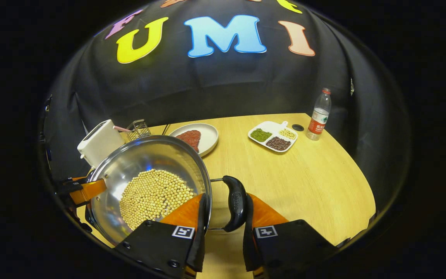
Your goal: First push the handle of the pot to place it horizontally, then grasp the pot with both hands and set it on the induction cooktop.
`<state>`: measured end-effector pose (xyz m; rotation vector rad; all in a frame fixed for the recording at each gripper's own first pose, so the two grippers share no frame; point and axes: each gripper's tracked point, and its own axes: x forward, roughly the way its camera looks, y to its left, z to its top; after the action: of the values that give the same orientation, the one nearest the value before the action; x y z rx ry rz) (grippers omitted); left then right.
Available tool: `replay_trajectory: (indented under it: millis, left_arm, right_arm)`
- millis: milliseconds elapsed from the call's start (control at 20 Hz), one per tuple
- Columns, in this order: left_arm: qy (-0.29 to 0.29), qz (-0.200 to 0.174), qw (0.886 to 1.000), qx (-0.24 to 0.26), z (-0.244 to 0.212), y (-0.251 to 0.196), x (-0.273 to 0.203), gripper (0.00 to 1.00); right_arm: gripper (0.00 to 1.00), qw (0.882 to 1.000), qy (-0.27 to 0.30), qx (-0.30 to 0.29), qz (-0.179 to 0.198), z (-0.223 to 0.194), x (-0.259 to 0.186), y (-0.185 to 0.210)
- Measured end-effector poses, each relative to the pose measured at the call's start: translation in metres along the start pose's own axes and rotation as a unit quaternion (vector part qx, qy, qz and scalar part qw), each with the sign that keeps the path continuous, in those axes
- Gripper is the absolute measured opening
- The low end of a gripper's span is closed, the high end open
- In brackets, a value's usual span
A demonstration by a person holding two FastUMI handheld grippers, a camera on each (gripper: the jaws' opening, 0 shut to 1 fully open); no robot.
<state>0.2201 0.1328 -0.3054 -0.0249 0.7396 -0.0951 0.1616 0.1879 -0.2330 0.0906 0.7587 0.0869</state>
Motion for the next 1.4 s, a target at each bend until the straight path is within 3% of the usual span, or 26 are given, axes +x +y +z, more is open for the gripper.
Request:
replay_trajectory:
  millis: [100,250,300,350,750,950,1250,1400]
  left_arm:
    - [-0.001,0.004,1.0,-0.002,0.001,0.018,-0.003,0.55]
    - [-0.002,0.01,1.0,-0.002,0.003,0.045,0.0,0.51]
    - [-0.001,0.012,1.0,0.0,0.005,0.053,0.001,0.56]
    - [0.0,0.014,1.0,0.002,0.006,0.062,0.002,0.56]
    - [0.007,0.034,0.999,0.002,0.003,0.124,0.007,0.56]
    - [0.014,0.035,0.999,-0.001,-0.005,0.143,0.011,0.51]
    - [0.021,0.038,0.999,-0.011,-0.013,0.162,0.017,0.53]
    - [0.018,0.04,0.999,-0.012,-0.013,0.167,0.02,0.54]
  right_arm:
    - [0.39,1.0,0.0,-0.002,0.004,0.0,0.003,0.017]
    - [0.42,1.0,-0.001,-0.004,0.009,0.003,0.008,0.042]
    - [0.42,1.0,-0.001,-0.005,0.011,0.004,0.01,0.05]
    - [0.39,1.0,0.0,-0.005,0.013,0.003,0.012,0.058]
    - [0.42,0.999,0.008,-0.009,0.031,0.003,0.034,0.114]
    - [0.39,0.999,0.014,-0.009,0.035,-0.004,0.041,0.132]
    - [0.42,0.999,0.018,-0.004,0.04,-0.01,0.049,0.149]
    - [0.39,0.999,0.018,-0.001,0.042,-0.009,0.052,0.153]
